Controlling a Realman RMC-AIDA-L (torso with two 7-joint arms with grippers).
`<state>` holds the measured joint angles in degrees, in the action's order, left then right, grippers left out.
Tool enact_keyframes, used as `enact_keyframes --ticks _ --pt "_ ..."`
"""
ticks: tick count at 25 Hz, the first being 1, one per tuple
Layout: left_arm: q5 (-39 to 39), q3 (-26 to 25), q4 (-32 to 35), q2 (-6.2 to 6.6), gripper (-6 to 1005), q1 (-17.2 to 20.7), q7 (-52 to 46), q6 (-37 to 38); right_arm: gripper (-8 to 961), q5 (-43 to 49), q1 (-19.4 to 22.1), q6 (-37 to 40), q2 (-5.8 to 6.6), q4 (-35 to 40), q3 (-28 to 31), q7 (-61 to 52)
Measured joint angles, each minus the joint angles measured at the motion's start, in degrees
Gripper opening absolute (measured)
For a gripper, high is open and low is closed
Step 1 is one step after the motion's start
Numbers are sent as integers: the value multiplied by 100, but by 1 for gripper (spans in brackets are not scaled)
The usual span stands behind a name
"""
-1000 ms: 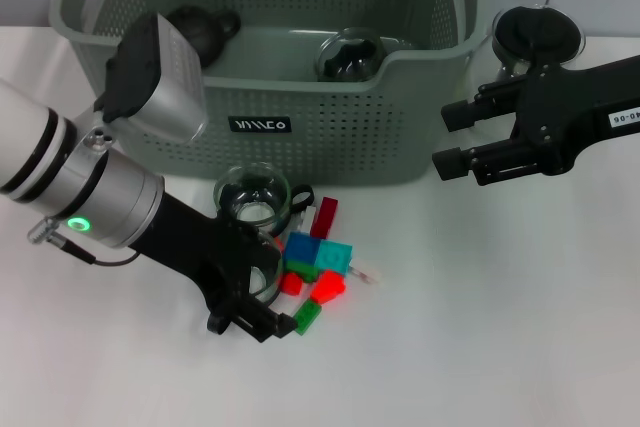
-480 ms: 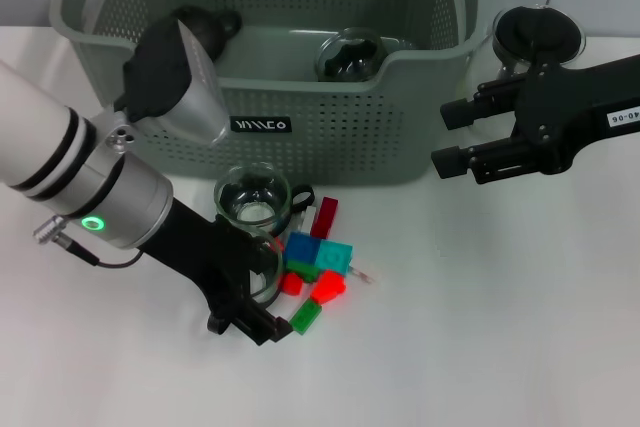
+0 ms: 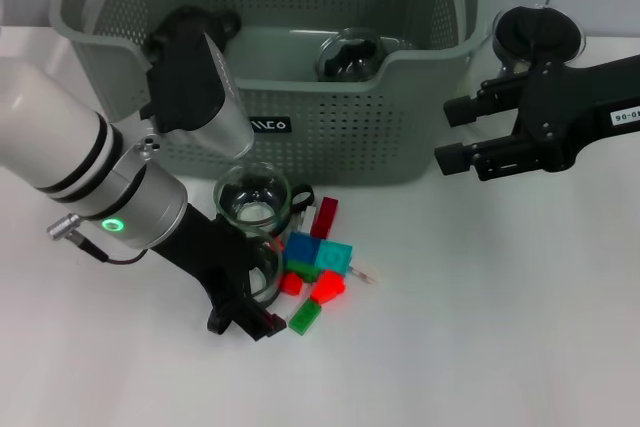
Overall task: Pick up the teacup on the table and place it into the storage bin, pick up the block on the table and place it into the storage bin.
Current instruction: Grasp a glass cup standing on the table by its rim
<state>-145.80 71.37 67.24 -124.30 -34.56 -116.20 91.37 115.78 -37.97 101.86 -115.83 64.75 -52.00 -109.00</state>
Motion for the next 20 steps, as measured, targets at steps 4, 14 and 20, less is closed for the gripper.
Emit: enact_keyframes --ticks 4,14,20 --pt "-80 141 -10 1 933 -28 -119 -112 688 -1 0 -2 0 -5 12 2" --pt "-107 379 -31 -7 931 -42 -333 -180 688 -18 -15 -69 0 -130 23 85" --pt "-115 585 -36 -7 930 -42 -485 -247 689 -19 -17 -45 0 -138 14 144"
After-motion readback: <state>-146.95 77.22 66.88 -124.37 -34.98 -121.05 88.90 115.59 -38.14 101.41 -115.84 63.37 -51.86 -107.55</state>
